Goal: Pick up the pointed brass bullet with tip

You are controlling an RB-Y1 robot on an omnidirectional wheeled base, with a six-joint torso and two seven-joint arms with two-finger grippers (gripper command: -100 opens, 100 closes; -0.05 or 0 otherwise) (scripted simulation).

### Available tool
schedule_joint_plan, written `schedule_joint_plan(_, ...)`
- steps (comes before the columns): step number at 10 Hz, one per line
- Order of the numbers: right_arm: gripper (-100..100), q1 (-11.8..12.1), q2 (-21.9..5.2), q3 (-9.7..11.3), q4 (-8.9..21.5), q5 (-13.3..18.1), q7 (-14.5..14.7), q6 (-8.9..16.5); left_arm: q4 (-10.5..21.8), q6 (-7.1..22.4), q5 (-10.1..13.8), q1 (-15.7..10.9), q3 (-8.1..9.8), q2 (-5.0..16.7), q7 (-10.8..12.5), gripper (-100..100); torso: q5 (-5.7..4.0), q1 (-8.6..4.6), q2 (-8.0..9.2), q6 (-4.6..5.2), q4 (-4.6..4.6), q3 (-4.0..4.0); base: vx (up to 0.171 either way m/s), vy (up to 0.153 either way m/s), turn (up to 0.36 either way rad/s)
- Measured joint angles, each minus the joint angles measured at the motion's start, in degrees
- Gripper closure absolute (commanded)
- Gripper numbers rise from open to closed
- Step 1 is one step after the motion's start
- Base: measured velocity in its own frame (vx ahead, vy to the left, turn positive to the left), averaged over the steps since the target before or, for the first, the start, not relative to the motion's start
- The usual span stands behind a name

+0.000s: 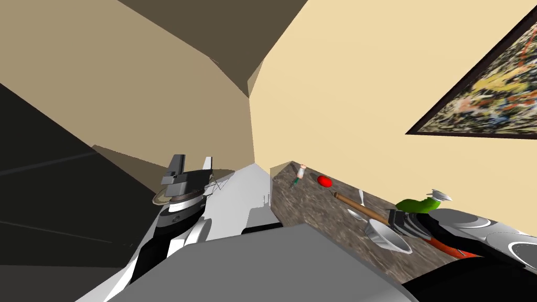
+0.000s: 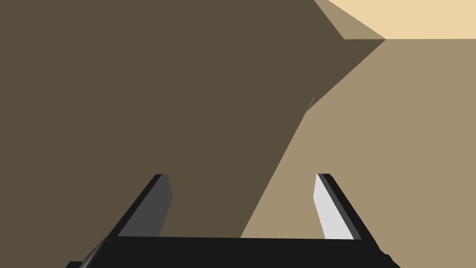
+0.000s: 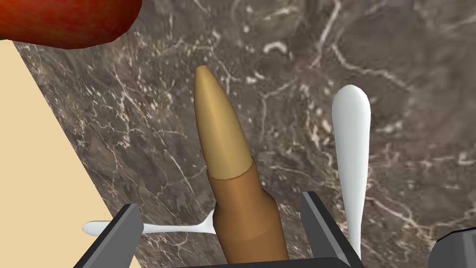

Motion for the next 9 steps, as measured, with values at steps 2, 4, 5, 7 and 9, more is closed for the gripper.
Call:
schedule_joint_plan(2, -100, 2.2, -0.3, -0.1, -1.8, -0.6, -0.3, 0.7, 0.0, 0.0, 0.0, 0.0, 0.0, 0.0, 0.0, 0, 0.06, 0.03, 0.39, 0.05, 0.08, 0.21, 0.033, 0.017, -0.004)
schedule_joint_plan(4, -100, 2.3, -0.4, -0.1, -1.9, -0.6, -0.4, 0.8, 0.0, 0.0, 0.0, 0.0, 0.0, 0.0, 0.0, 0, 0.02, -0.07, 0.66, 0.06, 0.15, 0.38, -0.03, -0.008, 0.136)
schedule_joint_plan(5, -100, 2.9, -0.4, 0.1, -1.7, -1.1, -0.9, 1.0, 0.0, 0.0, 0.0, 0.0, 0.0, 0.0, 0.0, 0, 0.01, -0.15, 0.87, -0.02, 0.19, 0.49, -0.152, -0.023, 0.358)
schedule_joint_plan(7, -100, 3.7, 0.4, 0.8, 0.3, -2.7, -2.1, 0.9, 0.0, 0.0, 0.0, 0.0, 0.0, 0.0, 0.0, 0, 0.01, -0.15, 1.27, 0.03, 0.29, 0.73, -0.139, -0.02, 0.255)
schedule_joint_plan(9, -100, 2.7, 1.4, 1.3, 2.4, -2.9, -2.2, 0.7, 0.0, 0.0, 0.0, 0.0, 0.01, 0.0, 0.0, 0, -0.02, -0.22, 1.04, 0.11, 0.25, 0.61, -0.065, -0.014, 0.114)
